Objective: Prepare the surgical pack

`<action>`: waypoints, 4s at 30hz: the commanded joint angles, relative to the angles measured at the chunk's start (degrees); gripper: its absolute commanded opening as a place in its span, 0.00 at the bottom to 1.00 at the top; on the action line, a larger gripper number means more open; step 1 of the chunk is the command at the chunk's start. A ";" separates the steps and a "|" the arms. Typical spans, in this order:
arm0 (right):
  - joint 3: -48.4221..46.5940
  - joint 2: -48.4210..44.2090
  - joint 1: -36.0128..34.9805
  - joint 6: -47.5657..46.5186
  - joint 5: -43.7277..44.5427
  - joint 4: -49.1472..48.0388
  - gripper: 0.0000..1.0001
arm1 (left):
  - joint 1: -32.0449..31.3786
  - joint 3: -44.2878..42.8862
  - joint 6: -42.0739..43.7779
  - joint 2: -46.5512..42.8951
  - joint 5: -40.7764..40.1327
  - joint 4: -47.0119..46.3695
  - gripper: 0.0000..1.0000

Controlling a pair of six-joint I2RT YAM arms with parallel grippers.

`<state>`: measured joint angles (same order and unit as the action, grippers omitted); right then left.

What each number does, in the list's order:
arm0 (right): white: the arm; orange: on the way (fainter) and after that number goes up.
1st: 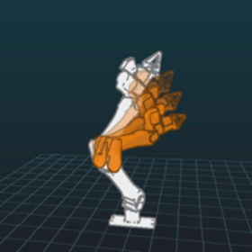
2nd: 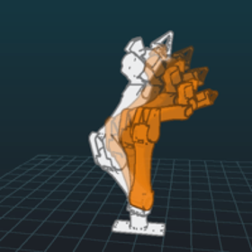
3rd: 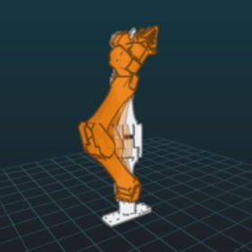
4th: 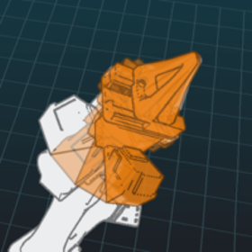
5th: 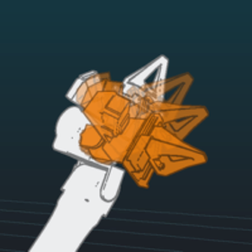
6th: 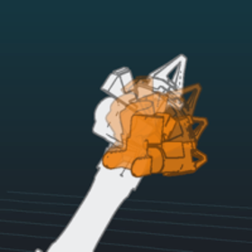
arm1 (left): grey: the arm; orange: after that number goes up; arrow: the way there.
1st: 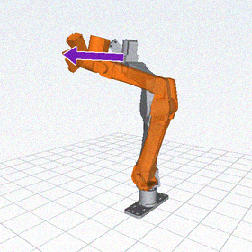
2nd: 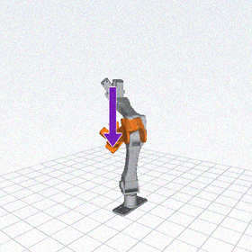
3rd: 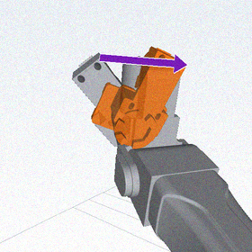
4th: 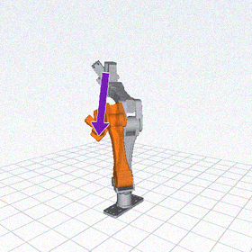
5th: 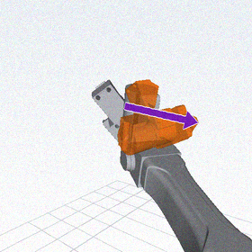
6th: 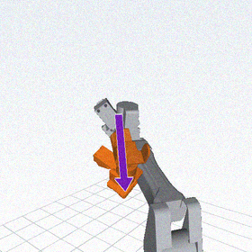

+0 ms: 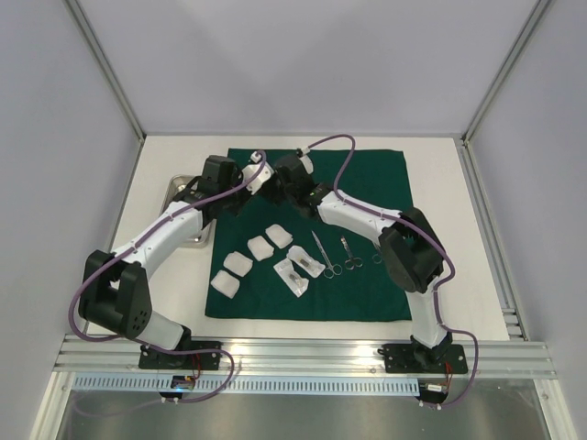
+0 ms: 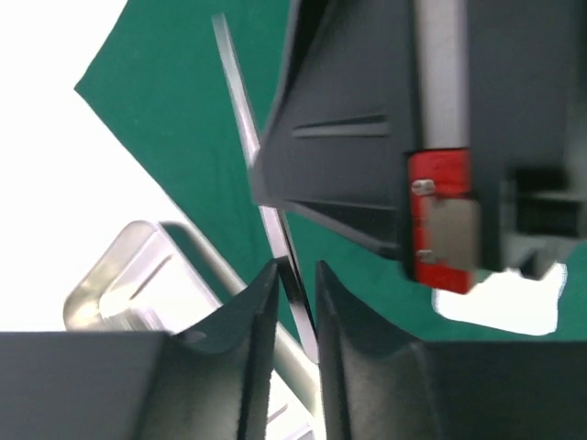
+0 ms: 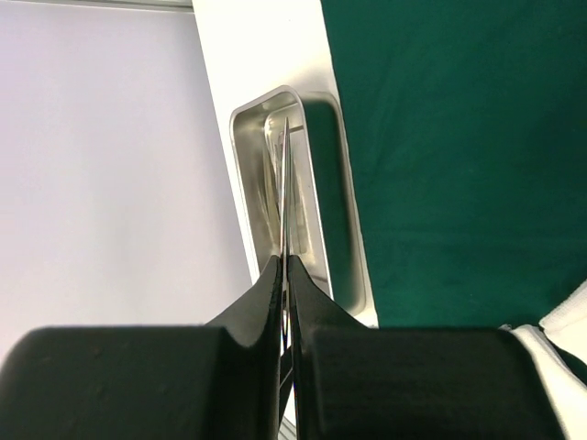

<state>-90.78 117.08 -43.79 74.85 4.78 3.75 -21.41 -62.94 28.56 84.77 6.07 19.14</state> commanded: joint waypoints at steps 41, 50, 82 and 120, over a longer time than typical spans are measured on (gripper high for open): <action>11.07 -4.67 4.50 -6.47 -8.38 -12.71 0.28 | 31.16 -2.62 -9.22 15.68 5.27 7.05 0.00; 12.03 -4.58 5.21 -6.21 -8.91 -12.98 0.27 | 31.16 -3.76 -9.39 18.40 4.49 8.46 0.00; 14.76 -6.42 7.40 -6.03 -8.82 -13.50 0.28 | 31.16 -8.78 -13.35 23.60 3.25 12.24 0.00; 20.46 -25.66 23.80 -45.83 0.16 28.94 0.34 | 31.43 -5.27 -11.59 14.81 2.11 9.95 0.30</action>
<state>-73.49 95.90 -27.22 37.80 2.85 22.39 9.85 -67.99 15.84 102.69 8.78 28.95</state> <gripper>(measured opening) 0.339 0.295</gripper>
